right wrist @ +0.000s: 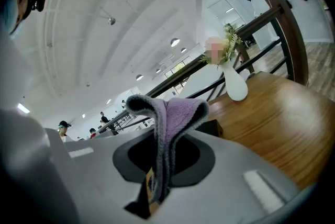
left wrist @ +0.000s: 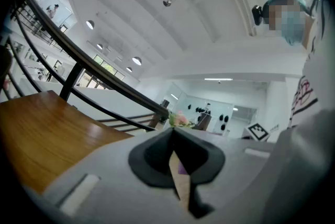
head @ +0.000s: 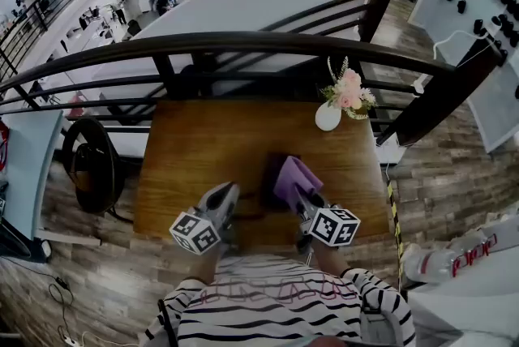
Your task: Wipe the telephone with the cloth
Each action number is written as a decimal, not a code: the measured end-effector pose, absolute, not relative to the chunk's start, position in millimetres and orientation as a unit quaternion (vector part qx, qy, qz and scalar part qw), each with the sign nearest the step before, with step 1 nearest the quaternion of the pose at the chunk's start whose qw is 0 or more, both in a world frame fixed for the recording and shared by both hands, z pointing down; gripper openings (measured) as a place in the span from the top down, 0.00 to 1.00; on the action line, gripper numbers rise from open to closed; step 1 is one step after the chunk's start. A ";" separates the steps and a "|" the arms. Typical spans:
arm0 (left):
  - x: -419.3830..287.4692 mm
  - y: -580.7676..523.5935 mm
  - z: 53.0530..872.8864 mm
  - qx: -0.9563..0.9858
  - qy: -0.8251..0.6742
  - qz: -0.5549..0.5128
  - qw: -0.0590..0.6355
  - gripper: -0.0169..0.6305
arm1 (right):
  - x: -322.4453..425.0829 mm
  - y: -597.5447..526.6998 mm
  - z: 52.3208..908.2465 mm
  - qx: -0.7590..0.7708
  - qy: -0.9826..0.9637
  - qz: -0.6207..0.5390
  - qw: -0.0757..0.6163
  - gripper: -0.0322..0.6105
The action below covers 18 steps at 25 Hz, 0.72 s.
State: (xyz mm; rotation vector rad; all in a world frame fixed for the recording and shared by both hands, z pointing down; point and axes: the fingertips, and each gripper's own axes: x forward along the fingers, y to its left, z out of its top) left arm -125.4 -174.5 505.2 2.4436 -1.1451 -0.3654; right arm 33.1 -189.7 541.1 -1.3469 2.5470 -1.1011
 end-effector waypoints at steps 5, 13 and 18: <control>-126.8 -172.2 503.6 0.877 -0.413 -0.132 0.208 0.97 | 30.8 -187.5 539.7 -0.435 0.827 -0.354 0.024 0.89; -124.8 -168.7 505.2 0.877 -0.411 -0.131 0.211 0.97 | 31.3 -183.5 541.6 -0.436 0.827 -0.355 0.021 0.89; -126.3 -168.5 506.8 0.877 -0.411 -0.130 0.212 0.97 | 29.4 -183.4 544.1 -0.437 0.826 -0.356 0.019 0.89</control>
